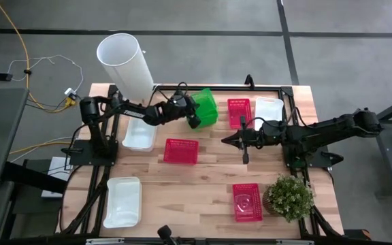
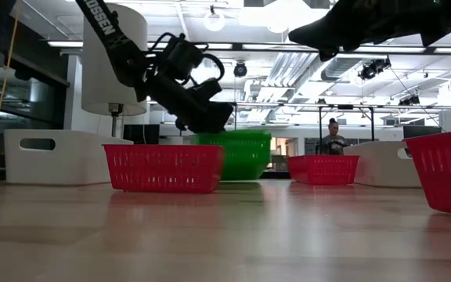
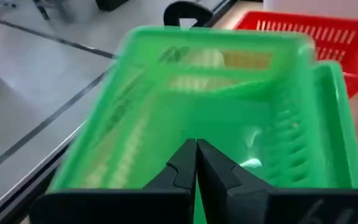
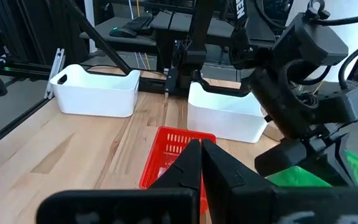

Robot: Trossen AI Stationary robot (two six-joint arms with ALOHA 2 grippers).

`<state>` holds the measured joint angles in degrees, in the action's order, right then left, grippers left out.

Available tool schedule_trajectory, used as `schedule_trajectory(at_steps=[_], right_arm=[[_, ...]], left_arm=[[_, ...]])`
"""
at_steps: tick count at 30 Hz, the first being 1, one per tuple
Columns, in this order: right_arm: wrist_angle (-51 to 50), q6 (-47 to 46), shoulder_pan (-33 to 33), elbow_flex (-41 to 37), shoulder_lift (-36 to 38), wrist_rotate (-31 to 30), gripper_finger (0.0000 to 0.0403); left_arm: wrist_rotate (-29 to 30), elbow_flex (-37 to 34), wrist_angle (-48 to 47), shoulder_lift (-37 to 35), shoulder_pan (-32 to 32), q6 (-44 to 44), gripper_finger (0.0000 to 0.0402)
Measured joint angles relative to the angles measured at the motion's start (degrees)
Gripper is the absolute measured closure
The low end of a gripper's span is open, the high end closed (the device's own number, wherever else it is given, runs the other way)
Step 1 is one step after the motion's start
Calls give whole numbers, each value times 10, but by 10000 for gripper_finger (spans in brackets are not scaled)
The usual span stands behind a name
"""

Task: Stack baskets by color
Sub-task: Stack the bottom green bin on the top green bins

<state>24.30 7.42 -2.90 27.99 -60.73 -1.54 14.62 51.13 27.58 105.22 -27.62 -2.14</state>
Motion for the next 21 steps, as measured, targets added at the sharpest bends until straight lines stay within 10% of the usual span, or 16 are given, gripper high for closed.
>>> schedule_trajectory(at_steps=[21], right_arm=[[-14,-10,0,0,0,0,403]], left_arm=[[8,1,48,-31,-17,4,401]])
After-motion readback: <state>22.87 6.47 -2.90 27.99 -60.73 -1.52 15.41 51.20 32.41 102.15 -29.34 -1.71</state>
